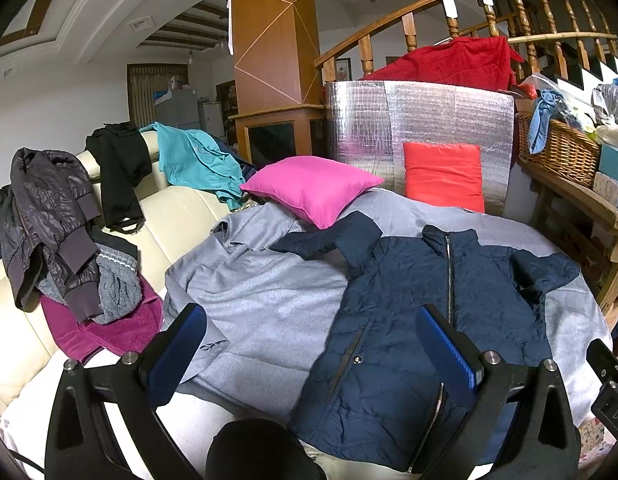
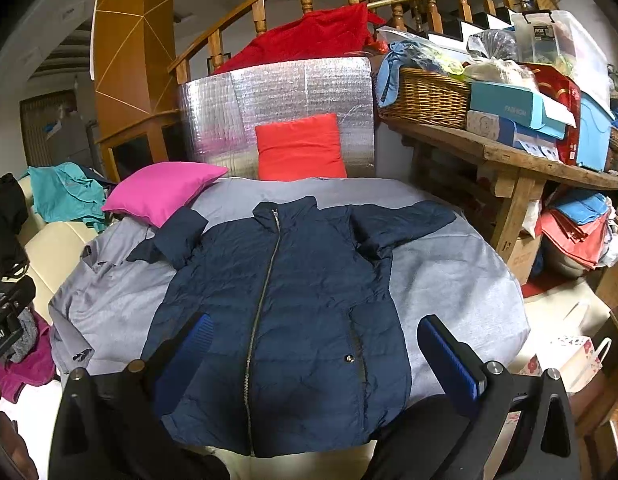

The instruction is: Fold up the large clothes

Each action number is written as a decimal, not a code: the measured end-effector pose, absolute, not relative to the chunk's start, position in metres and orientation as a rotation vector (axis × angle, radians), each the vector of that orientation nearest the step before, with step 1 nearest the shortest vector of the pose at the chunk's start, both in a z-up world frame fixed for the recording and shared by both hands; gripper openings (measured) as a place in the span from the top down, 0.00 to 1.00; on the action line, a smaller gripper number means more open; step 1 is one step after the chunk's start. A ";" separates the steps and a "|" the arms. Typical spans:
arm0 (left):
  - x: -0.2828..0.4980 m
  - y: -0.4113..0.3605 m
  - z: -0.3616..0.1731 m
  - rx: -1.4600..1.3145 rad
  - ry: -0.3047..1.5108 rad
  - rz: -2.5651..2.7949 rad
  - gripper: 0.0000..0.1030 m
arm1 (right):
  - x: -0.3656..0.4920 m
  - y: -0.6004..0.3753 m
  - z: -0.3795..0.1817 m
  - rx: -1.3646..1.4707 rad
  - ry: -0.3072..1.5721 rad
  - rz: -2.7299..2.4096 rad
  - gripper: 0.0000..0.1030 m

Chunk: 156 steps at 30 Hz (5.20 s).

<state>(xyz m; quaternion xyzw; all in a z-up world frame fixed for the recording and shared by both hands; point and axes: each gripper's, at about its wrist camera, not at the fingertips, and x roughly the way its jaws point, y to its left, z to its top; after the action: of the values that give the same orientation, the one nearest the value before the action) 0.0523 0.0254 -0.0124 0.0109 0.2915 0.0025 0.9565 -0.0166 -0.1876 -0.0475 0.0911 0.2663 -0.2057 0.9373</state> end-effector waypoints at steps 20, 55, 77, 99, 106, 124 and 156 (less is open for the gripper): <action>0.053 0.025 -0.013 0.019 0.596 0.001 0.00 | -0.015 -0.189 -0.049 0.194 0.550 -0.421 0.00; 0.156 -0.010 -0.047 0.051 0.706 -0.002 0.00 | 0.062 -0.263 -0.058 0.295 0.540 -0.467 0.00; 0.368 -0.127 -0.243 0.080 1.067 -0.092 0.00 | 0.223 -0.656 -0.242 1.270 0.443 -0.531 0.13; 0.359 -0.085 -0.208 0.064 0.893 0.012 0.00 | 0.290 -0.423 -0.175 0.976 0.520 0.035 0.73; 0.354 -0.068 -0.209 0.041 0.902 -0.009 0.00 | 0.310 -0.375 -0.231 1.069 0.759 0.088 0.29; 0.339 -0.233 -0.172 0.167 0.814 -0.334 0.00 | 0.226 -0.517 -0.249 1.386 0.543 -0.182 0.47; 0.333 -0.209 -0.216 0.172 0.872 -0.339 0.00 | 0.300 -0.447 -0.199 1.263 0.473 0.330 0.75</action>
<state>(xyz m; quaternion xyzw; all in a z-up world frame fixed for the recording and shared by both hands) 0.3331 -0.2086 -0.2161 0.0826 0.4198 -0.1631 0.8890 0.2996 -0.4467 -0.1991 0.5818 0.2181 0.1522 0.7686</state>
